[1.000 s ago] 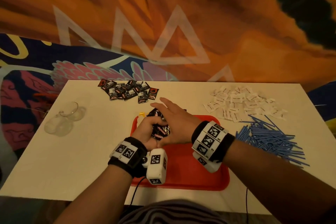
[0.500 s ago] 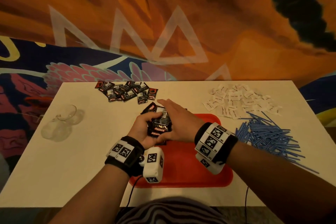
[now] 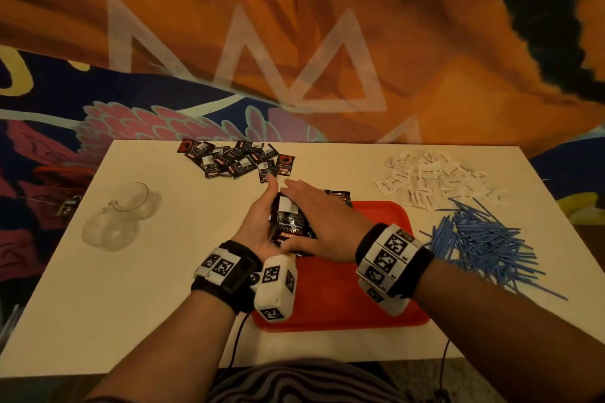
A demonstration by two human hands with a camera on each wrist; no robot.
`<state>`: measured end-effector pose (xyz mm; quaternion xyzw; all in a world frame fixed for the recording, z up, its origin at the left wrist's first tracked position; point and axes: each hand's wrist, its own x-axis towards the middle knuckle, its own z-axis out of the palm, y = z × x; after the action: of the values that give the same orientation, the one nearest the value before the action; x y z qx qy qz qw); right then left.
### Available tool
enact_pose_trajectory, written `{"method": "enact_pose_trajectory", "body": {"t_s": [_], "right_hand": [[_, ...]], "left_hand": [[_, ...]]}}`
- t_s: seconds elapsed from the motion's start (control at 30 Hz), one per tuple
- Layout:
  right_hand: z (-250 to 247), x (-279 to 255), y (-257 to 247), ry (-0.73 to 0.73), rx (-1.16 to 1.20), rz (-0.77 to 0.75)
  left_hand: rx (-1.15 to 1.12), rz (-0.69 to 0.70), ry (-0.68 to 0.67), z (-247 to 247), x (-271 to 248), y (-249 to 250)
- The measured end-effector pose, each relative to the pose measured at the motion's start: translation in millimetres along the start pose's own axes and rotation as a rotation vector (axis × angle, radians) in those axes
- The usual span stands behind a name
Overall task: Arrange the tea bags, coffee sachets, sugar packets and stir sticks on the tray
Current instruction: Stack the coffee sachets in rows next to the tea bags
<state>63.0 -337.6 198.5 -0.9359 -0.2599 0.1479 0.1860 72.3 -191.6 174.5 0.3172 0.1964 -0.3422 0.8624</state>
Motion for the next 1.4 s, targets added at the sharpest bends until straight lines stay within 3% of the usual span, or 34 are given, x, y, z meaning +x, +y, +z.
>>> {"method": "enact_pose_trajectory", "body": {"t_s": [0.17,0.53,0.7,0.83,0.93,1.07,1.23,1.4], "right_hand": [[5.3,6.2,-9.0,-0.064,0.024,-0.004],[3.5,12.2,-34.3,0.01,0.13,0.007],[11.6,6.9,-44.4,-0.043,-0.015,0.007],[2.4,5.0,-41.2,0.012,0.073,0.018],[-3.0,2.9,-32.9,0.029,0.09,-0.005],[-6.7,-4.3,-22.9,-0.085,0.032,0.049],[-8.7,-5.6,-11.0,0.1,0.052,0.022],[-9.3,-13.0,8.9,0.2,0.095,0.034]], "left_hand": [[-0.044,0.035,-0.084,-20.8,-12.2,2.4],[0.079,-0.144,-0.108,-24.7,-27.5,17.7],[0.027,-0.006,-0.052,-33.7,-28.5,12.2],[-0.058,0.097,-0.143,-38.4,-32.9,4.1],[-0.009,0.095,-0.104,-26.8,-27.7,-3.5],[0.141,0.051,-0.041,-5.5,-21.7,-12.4],[0.141,0.016,-0.072,3.9,-11.7,-20.4],[-0.036,0.131,0.055,3.5,-1.7,-29.5]]}}
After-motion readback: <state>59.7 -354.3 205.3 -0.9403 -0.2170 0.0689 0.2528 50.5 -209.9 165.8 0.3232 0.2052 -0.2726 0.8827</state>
